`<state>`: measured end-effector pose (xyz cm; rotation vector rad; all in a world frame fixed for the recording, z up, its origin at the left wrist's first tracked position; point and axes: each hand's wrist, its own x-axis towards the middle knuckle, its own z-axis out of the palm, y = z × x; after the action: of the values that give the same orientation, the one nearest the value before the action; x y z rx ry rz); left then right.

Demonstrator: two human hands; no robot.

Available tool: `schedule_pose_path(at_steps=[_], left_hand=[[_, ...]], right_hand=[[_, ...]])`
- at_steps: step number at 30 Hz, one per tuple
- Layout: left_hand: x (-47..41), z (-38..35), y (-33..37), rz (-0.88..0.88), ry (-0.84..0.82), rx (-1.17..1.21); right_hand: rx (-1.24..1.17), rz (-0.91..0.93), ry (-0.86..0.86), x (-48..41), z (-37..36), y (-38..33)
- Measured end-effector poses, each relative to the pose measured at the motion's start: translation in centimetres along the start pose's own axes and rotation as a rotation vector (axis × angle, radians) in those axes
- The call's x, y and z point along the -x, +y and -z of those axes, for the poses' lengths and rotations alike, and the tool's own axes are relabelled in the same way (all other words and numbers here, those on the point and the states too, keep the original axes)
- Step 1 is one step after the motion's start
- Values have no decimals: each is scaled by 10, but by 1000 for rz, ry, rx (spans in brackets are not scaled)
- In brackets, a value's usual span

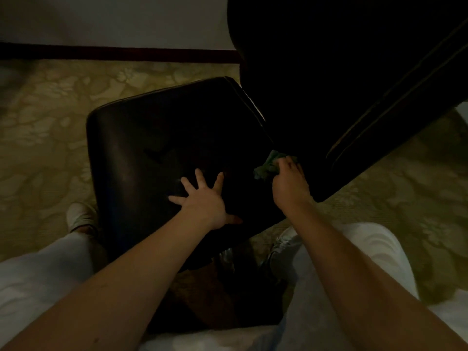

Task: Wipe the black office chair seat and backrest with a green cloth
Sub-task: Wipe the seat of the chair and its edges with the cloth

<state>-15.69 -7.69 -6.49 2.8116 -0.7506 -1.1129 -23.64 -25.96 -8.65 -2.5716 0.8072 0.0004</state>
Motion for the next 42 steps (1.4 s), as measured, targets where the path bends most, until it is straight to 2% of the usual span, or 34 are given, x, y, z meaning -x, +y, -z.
schedule_pose_path(at_steps=[3,8,12,18,23,32,42], left_hand=[[-1,1,0,-14,36,-76],[-9,14,-17,-175,180,-51],[-19,19,-31,-221,80,-45],[-20,22,-28,-222,37,-23],[-23,21,-22,-204,32,12],[-24,17,-16,-173,40,5],[-30,21,-20,-182,1,-31]], right_hand=[[41,32,-36,-1,2,4],[-17,55,-105,0,10,15],[-6,64,-117,-5,13,18],[27,70,-100,-17,4,11],[-19,76,-95,-41,7,9],[154,55,-102,-29,6,13],[178,54,-87,-46,7,-5]])
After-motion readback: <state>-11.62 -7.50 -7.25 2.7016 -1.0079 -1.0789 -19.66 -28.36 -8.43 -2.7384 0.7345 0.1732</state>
